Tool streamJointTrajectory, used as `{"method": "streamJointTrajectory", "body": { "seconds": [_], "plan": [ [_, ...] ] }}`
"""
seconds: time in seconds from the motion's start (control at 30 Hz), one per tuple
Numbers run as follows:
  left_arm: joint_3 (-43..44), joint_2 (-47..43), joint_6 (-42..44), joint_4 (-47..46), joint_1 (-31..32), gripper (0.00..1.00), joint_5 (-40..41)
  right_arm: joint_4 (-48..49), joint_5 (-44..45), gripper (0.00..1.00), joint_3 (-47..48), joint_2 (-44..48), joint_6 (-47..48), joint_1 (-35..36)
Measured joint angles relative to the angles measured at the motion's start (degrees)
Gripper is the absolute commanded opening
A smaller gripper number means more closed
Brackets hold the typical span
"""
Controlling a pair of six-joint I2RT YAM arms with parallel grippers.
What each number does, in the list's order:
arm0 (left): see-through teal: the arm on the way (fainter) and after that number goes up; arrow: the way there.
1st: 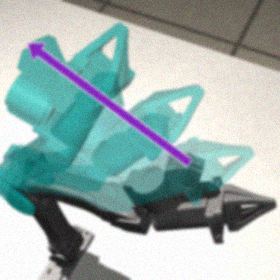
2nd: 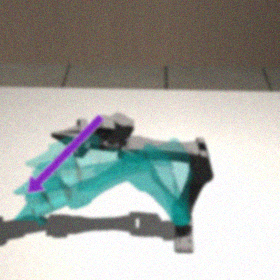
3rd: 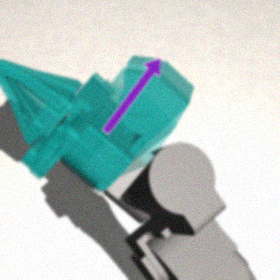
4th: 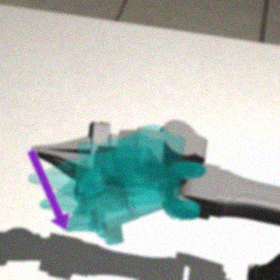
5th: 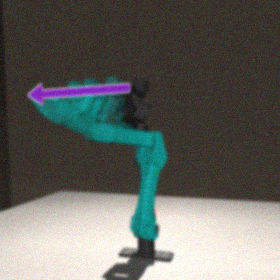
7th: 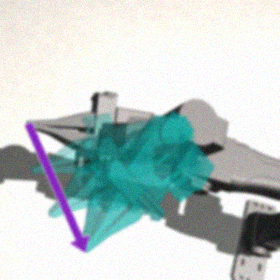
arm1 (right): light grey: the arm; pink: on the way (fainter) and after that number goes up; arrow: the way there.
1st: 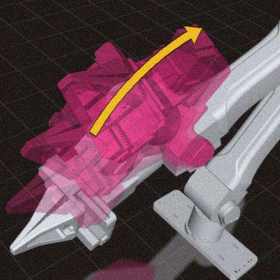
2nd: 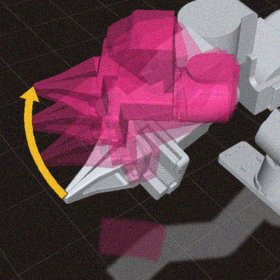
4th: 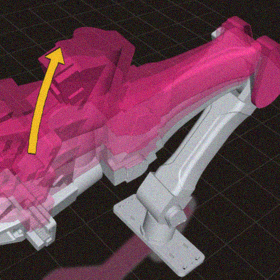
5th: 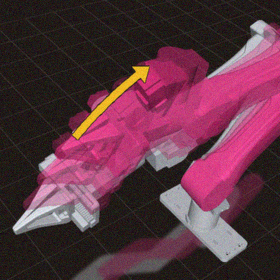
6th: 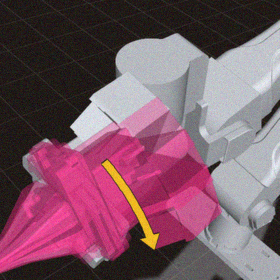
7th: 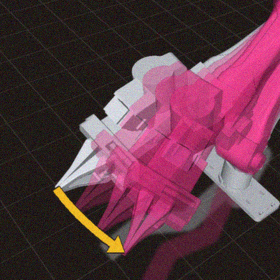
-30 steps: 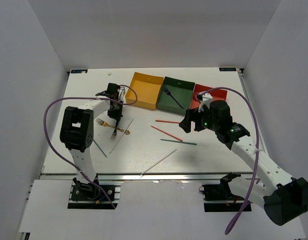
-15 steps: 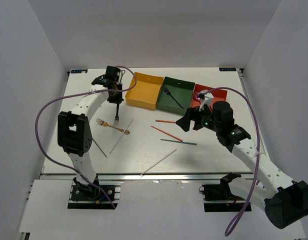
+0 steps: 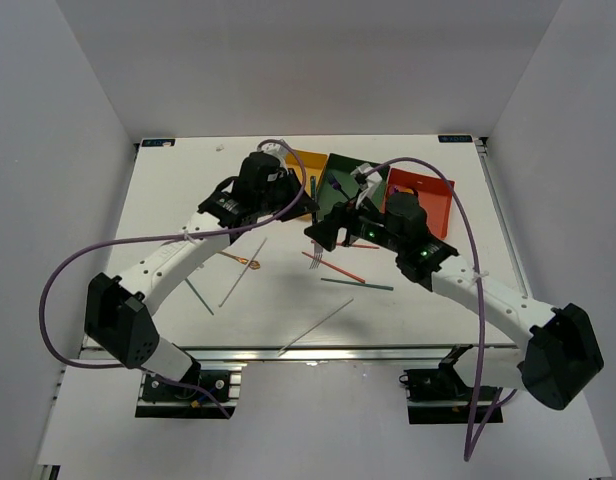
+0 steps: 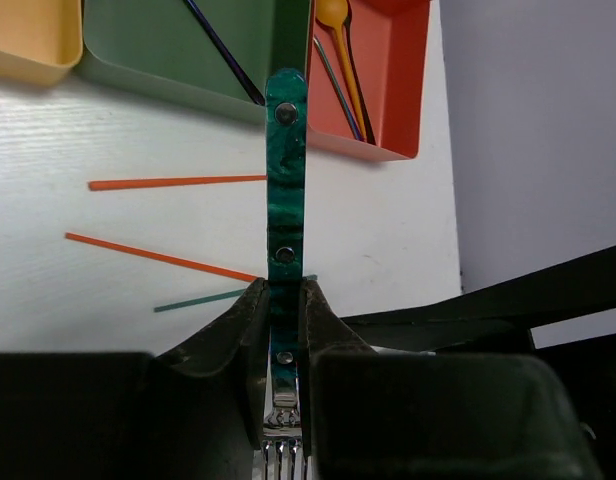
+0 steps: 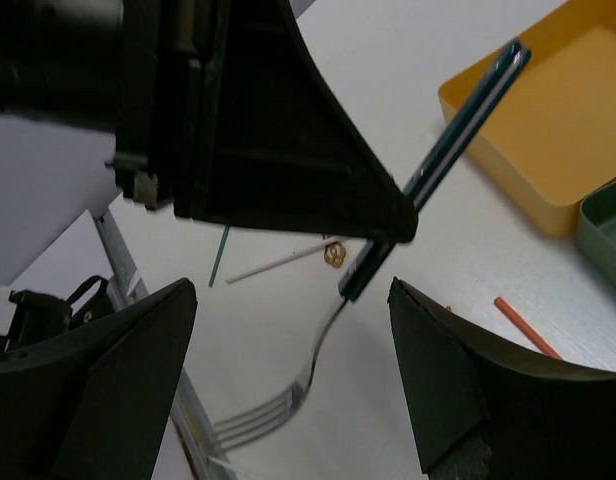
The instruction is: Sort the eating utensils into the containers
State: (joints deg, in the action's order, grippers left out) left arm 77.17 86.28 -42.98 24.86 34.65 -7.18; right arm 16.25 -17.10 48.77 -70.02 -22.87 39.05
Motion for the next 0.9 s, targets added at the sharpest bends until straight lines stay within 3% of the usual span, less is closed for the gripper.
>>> {"method": "streamJointTrajectory", "body": {
  "seconds": [0.3, 0.37, 0.5, 0.67, 0.77, 0.8, 0.87, 0.9],
  "plan": [
    [-6.9, -3.0, -6.2, -6.5, -0.5, 0.0, -2.8, -0.5, 10.0, 0.6, 3.7, -4.0, 4.1, 5.7],
    [-7.5, -3.4, -6.3, -6.8, -0.8, 0.0, -2.5, -0.5, 11.3, 0.6, 4.2, -5.0, 4.3, 6.3],
    [-7.8, -3.8, -6.4, -6.9, -0.9, 0.0, -1.9, -1.8, 15.1, 0.69, 4.9, -5.6, 4.2, 7.1],
    [-7.8, -6.4, -6.1, -7.0, -0.4, 0.0, -1.2, -4.4, 20.2, 0.69, 4.8, -4.2, 4.3, 7.6],
    [-7.8, -7.6, -6.2, -7.7, -0.4, 0.0, -1.5, -4.5, 20.2, 0.53, 4.8, -4.2, 4.6, 7.6],
    [-7.8, -7.7, -6.2, -8.2, -0.4, 0.0, -1.9, -4.5, 19.9, 0.39, 4.8, -4.4, 4.6, 7.6],
    [-8.1, -7.8, -6.4, -9.5, -0.4, 0.0, -2.5, -4.2, 19.0, 0.26, 4.8, -5.0, 4.6, 7.6],
    [-8.5, -7.8, -6.6, -10.2, -0.4, 0.0, -2.9, -4.1, 18.4, 0.11, 4.9, -5.4, 4.6, 7.8]
  ]
}}
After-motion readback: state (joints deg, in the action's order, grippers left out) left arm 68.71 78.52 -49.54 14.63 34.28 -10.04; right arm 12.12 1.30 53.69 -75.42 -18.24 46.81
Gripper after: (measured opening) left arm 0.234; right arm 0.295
